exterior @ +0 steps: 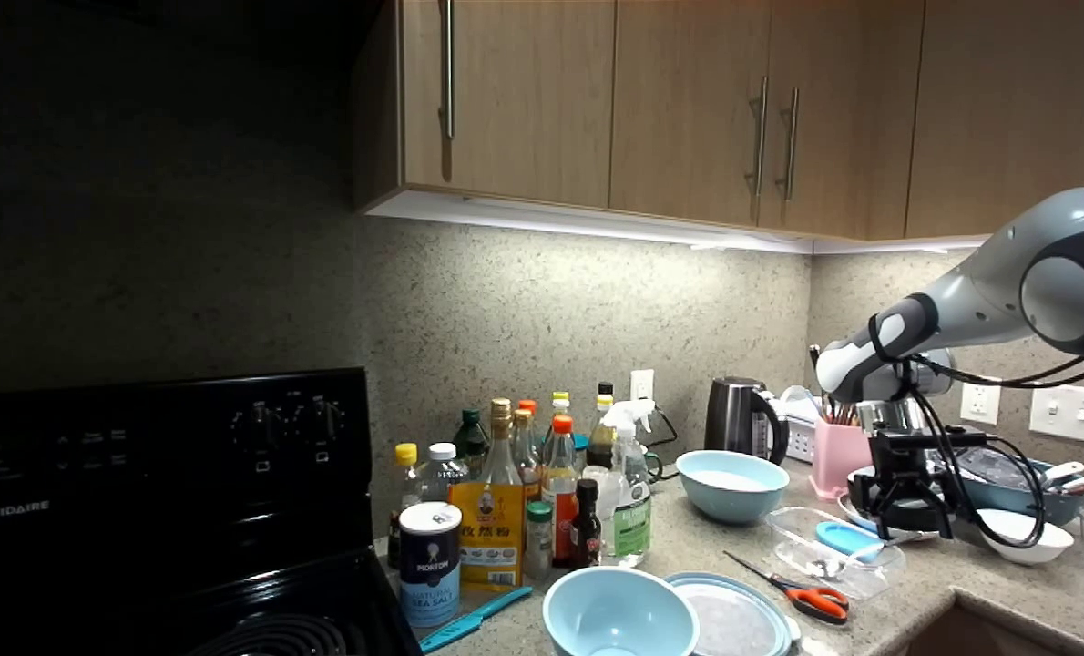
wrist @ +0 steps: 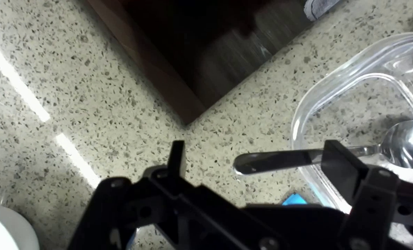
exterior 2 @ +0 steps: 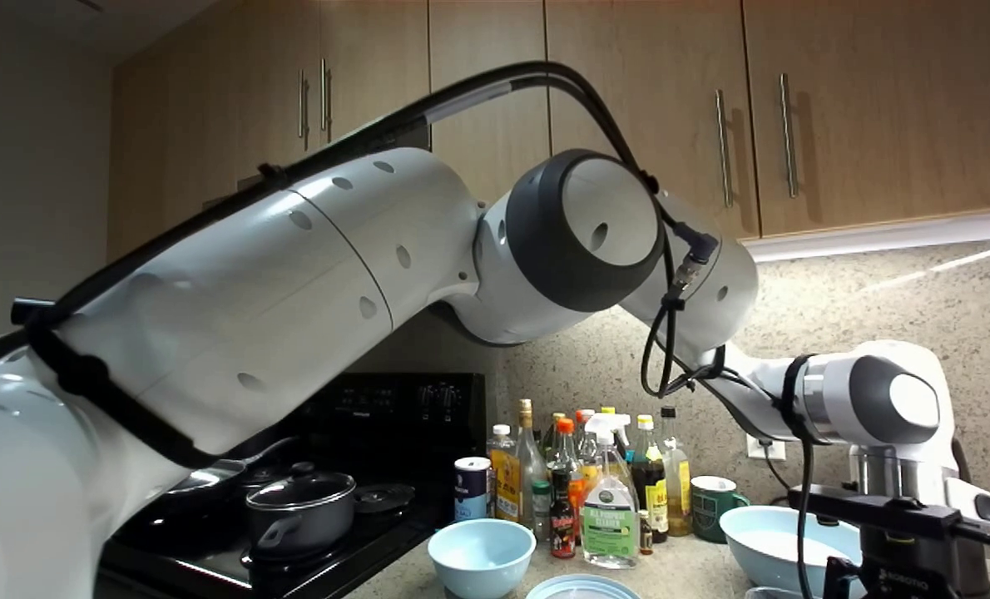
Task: Remove the silver spoon from the clear bowl and place it inside the blue bowl on the left
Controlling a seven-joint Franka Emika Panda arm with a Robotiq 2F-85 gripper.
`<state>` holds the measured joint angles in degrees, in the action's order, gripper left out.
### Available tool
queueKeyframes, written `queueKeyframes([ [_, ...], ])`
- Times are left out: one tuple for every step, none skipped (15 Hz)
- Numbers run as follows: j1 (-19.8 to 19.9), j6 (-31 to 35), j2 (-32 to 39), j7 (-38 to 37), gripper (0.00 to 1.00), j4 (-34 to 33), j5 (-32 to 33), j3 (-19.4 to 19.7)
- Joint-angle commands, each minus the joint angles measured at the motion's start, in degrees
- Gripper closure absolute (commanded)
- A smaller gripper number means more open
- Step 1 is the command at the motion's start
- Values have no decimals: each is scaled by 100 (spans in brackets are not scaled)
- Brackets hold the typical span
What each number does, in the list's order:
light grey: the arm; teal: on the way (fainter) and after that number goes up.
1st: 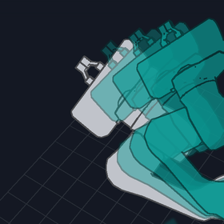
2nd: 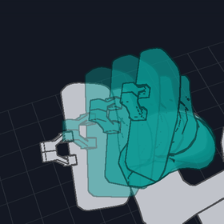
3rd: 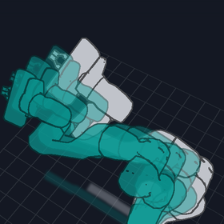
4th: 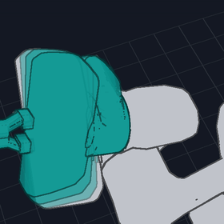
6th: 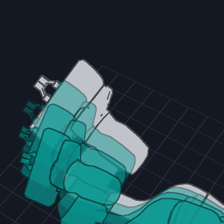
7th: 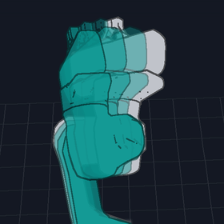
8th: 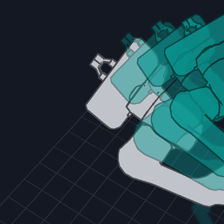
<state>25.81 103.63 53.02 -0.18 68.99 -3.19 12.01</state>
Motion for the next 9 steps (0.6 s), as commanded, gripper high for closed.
queueKeyframes([
  [248, -391, 325, 482, 25, -566, -100, -167],
  [272, -460, 391, 521, 26, -672, -89, -177],
  [297, -531, 448, 562, 33, -778, -84, -193],
  [323, -639, 513, 599, 40, -916, -79, -208],
  [342, -763, 575, 625, 47, -1050, -73, -218],
  [344, -865, 625, 613, 53, -1164, -54, -207],
  [356, -958, 680, 604, 59, -1279, -48, -210],
  [362, -1039, 735, 556, 66, -1392, -41, -199],
  [376, -1130, 774, 559, 72, -1501, -37, -202],
])
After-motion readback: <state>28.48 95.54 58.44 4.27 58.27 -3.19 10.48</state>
